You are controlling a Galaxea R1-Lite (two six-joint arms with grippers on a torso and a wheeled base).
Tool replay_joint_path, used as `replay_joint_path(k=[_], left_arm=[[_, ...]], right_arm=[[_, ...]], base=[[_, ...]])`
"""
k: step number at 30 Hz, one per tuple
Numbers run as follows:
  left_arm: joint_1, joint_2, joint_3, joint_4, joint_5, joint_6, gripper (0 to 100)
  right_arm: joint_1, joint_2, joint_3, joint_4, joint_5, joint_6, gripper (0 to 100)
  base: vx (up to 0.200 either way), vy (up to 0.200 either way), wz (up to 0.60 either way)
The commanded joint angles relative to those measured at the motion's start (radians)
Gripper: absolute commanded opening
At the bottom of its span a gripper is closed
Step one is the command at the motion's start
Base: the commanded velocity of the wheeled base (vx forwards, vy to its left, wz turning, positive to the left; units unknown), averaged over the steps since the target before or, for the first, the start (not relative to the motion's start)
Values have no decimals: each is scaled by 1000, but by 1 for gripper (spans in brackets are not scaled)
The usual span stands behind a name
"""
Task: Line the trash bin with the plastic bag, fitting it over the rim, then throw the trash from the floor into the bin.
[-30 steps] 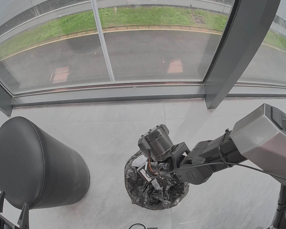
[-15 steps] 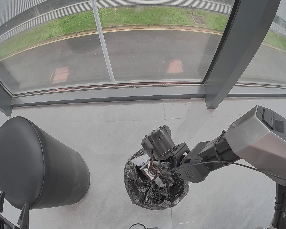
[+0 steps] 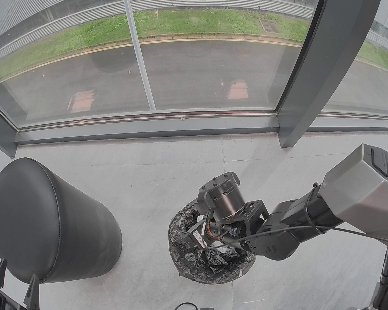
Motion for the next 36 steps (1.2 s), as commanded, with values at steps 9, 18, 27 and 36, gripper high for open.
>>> replay_joint_path(k=[9,18,27,36], left_arm=[[0,-15,18,0,0,0,100],[1,-15,18,0,0,0,100],[0,-15,18,0,0,0,100],[1,-15,18,0,0,0,100]], right_arm=[[24,30,113,-139,14,-5,0],[14,57,137,-142,14,-1,0],[-38,146,111,-155,9,-8,0],[-81,174,78,-204,14,-18,0]], base=[[0,0,0],[0,0,0],[0,0,0],[0,0,0]])
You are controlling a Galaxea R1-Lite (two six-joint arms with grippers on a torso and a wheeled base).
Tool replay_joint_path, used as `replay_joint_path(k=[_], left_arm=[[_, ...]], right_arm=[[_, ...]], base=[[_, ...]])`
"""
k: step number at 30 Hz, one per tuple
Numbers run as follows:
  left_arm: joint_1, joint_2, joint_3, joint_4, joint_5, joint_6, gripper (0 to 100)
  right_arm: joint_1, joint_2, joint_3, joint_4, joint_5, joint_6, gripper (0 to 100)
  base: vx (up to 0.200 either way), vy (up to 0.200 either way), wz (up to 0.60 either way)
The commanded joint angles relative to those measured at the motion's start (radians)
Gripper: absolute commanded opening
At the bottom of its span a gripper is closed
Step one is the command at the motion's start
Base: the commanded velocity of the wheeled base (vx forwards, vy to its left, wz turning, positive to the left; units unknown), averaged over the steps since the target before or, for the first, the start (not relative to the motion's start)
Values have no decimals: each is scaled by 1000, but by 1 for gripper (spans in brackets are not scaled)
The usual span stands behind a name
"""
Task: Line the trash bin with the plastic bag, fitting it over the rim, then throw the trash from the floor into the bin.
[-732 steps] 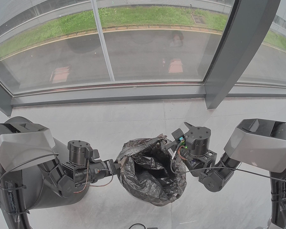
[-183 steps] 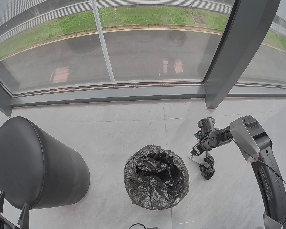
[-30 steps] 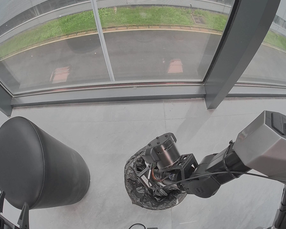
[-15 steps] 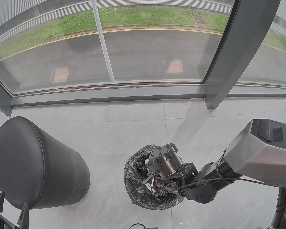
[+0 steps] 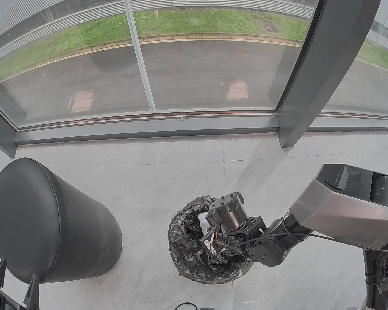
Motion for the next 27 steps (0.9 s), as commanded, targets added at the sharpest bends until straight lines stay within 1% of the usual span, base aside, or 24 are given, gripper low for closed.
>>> replay_joint_path(k=[1,6,9,13,16,21,25,27], left_arm=[[-1,-15,18,0,0,0,100],[-1,-15,18,0,0,-2,100],[-1,-15,18,0,0,-2,100],[-1,-15,18,0,0,-2,100],[-1,-15,18,0,0,0,100],[1,-15,18,0,0,0,100],[-1,-15,18,0,0,-2,100],[-1,-15,18,0,0,-2,100]], right_arm=[[-13,22,-15,0,0,-1,0],[-28,22,-20,0,0,-4,0],[-44,35,-31,0,0,-24,0],[-80,83,-85,0,3,-56,0],[-85,115,-131,3,3,-57,0],[-100,161,-204,14,10,-105,0],[-102,181,-247,24,12,-110,0],[-105,190,-278,57,18,-110,0]], base=[[0,0,0],[0,0,0],[0,0,0],[0,0,0],[0,0,0],[0,0,0],[0,0,0],[0,0,0]])
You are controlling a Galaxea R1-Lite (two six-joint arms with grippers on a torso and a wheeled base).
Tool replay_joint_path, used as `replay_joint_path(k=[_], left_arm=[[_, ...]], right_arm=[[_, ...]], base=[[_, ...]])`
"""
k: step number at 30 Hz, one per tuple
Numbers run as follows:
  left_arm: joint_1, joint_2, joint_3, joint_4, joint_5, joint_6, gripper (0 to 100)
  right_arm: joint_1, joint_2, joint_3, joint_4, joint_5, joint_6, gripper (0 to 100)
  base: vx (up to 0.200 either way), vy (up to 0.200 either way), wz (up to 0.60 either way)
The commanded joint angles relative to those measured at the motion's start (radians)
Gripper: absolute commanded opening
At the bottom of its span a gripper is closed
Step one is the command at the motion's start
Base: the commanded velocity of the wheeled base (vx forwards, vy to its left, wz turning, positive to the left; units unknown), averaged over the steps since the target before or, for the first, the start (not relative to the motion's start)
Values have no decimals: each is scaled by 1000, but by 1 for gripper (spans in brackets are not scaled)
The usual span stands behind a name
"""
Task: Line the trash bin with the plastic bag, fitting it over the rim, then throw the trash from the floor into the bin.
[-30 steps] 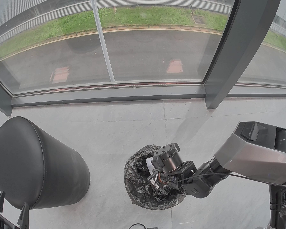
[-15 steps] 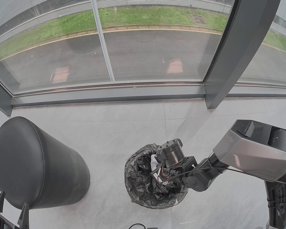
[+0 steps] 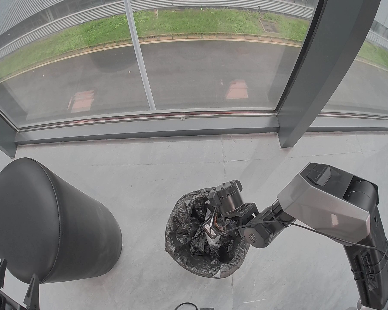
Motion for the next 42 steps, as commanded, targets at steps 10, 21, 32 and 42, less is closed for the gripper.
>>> replay_joint_path(k=[10,21,32,42], left_arm=[[0,-15,18,-1,0,0,100],[0,-15,18,-1,0,0,100],[0,-15,18,-1,0,0,100],[0,-15,18,-1,0,0,100]], right_arm=[[-20,84,-111,65,13,-2,0],[-37,140,-303,252,76,12,0],[-40,200,-448,378,79,56,0],[-22,113,-344,380,63,62,0]], base=[[0,0,0],[0,0,0],[0,0,0],[0,0,0]])
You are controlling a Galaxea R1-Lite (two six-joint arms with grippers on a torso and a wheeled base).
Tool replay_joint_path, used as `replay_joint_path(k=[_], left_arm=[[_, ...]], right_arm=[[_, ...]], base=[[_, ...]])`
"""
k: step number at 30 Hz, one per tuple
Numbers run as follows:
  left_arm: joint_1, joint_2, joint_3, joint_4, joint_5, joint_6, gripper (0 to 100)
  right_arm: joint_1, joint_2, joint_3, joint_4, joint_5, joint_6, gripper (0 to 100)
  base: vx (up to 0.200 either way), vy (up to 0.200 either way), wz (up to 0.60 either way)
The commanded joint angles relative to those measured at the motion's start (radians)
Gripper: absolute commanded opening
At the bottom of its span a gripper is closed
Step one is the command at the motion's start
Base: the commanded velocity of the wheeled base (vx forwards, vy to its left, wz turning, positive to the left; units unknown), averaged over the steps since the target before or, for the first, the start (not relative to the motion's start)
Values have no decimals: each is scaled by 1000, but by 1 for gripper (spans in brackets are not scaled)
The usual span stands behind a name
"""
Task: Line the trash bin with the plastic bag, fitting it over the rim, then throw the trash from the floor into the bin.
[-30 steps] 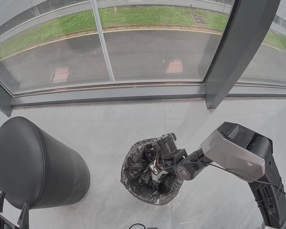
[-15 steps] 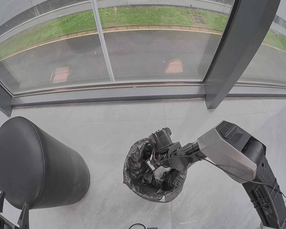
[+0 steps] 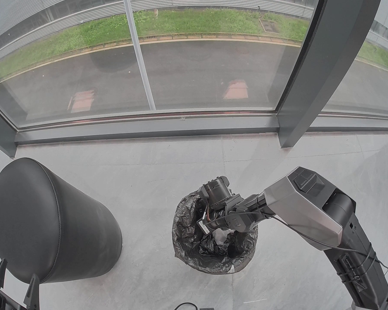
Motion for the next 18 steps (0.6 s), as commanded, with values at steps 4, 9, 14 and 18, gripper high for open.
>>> replay_joint_path(k=[4,9,14,18], left_arm=[[-1,-15,17,0,0,0,100],[-1,-15,17,-2,0,-2,100],[-1,-15,17,-2,0,-2,100],[-1,-15,17,-2,0,-2,100]], right_arm=[[44,-163,150,-10,-42,40,0],[90,-266,304,-75,-97,84,0],[96,-299,406,-128,-169,77,0],[83,-296,412,-130,-210,77,0]], base=[[0,0,0],[0,0,0],[0,0,0],[0,0,0]])
